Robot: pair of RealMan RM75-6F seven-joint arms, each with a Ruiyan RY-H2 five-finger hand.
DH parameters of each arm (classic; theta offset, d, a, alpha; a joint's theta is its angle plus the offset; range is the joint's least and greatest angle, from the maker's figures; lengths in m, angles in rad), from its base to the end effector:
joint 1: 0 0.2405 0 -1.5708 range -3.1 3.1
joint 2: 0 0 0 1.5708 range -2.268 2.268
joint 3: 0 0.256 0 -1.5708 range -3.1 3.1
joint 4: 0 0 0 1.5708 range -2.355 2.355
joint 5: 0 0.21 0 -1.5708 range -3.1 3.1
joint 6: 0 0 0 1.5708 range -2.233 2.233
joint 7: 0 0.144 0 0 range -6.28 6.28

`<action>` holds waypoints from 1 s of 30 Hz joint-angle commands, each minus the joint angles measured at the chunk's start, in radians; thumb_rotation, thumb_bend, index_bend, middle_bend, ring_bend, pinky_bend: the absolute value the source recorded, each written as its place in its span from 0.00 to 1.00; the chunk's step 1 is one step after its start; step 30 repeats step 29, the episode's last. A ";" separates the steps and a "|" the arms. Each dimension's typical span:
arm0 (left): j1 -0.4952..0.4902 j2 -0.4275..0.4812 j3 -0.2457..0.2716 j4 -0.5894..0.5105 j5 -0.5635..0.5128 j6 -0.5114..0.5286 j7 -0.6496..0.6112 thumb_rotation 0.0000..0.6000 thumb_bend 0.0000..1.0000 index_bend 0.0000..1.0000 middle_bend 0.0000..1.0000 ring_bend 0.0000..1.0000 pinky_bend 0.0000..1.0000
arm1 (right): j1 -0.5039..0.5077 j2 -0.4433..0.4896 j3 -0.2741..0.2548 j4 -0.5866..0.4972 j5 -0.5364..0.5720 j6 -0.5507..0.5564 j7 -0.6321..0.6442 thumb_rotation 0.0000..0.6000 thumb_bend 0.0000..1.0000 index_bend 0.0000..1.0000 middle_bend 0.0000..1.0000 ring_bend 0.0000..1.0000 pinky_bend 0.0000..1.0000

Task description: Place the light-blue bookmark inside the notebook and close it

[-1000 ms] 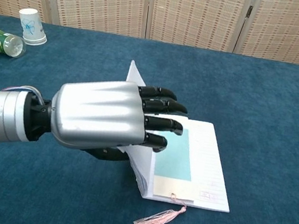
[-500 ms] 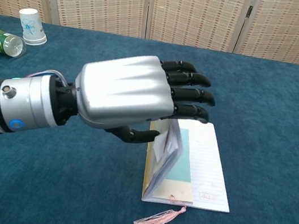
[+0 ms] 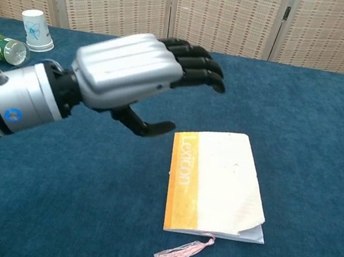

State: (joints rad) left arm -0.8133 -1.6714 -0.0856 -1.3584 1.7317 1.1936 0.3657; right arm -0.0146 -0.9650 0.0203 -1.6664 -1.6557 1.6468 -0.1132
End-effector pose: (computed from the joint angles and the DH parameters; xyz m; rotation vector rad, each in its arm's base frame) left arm -0.0695 0.2976 -0.0368 -2.1142 -0.1678 -1.3021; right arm -0.2975 -0.1427 0.2090 1.4517 -0.6475 0.8344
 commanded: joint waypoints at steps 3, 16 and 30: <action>0.119 0.126 -0.023 -0.096 -0.140 0.068 -0.036 1.00 0.40 0.18 0.15 0.11 0.16 | 0.007 0.003 0.000 0.006 0.003 -0.018 0.012 1.00 0.15 0.01 0.15 0.02 0.03; 0.366 0.417 0.002 -0.279 -0.334 0.197 -0.196 1.00 0.39 0.18 0.13 0.11 0.16 | 0.035 0.037 -0.013 -0.001 0.005 -0.088 0.052 1.00 0.27 0.00 0.11 0.01 0.03; 0.558 0.497 0.081 -0.324 -0.299 0.357 -0.208 1.00 0.38 0.18 0.12 0.11 0.16 | 0.037 -0.015 -0.002 0.044 0.011 -0.075 0.052 1.00 0.28 0.00 0.06 0.00 0.02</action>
